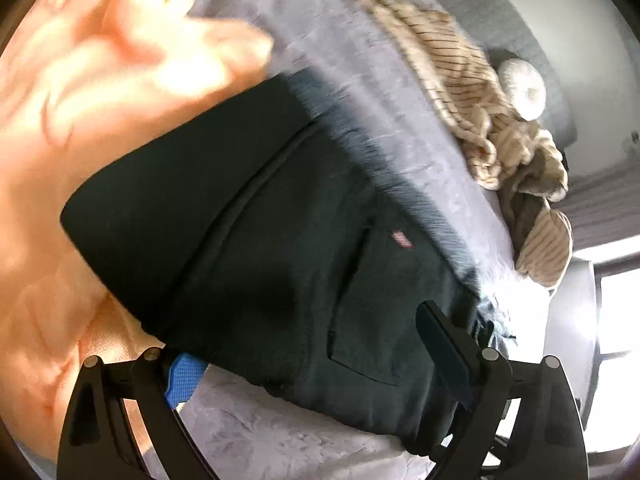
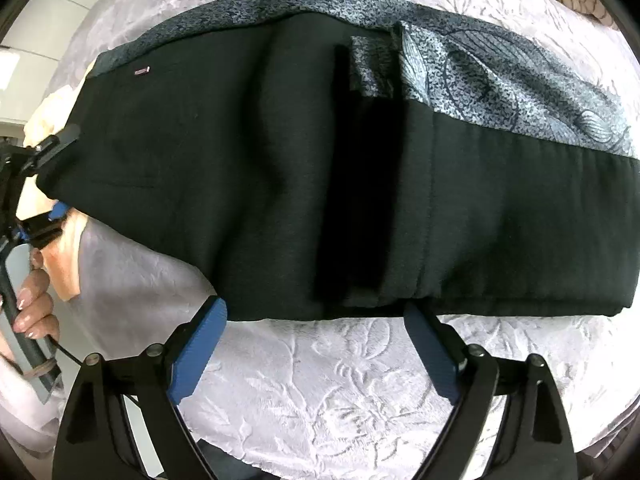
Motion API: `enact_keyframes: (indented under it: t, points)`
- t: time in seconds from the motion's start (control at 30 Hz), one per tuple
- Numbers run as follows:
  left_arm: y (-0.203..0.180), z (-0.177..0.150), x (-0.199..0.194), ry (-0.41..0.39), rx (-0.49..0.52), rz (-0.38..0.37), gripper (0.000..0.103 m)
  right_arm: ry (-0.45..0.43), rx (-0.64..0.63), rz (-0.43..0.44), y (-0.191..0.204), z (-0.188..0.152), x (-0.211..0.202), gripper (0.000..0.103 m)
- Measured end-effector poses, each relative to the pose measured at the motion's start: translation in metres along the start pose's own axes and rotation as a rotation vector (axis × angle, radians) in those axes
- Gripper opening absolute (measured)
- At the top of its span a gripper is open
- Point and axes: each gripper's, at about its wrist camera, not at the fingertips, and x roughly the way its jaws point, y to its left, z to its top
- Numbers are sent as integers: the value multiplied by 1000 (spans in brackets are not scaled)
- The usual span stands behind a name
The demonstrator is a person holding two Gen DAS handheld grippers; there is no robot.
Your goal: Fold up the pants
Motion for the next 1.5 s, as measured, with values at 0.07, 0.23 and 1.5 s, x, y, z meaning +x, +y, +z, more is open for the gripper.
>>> enact_keyframes:
  t: [0.07,0.23,1.5]
  points:
    - [-12,-1,-8,-34,40,-1,95,-12,-5,-6,2,0,-6,92]
    - [-30,2,2,-61,96,86,95,-86,-1,-7,7,6,-29,92]
    - [-78,-40,14,-192,658,536,39,114,-350,166,184,158,-63,93]
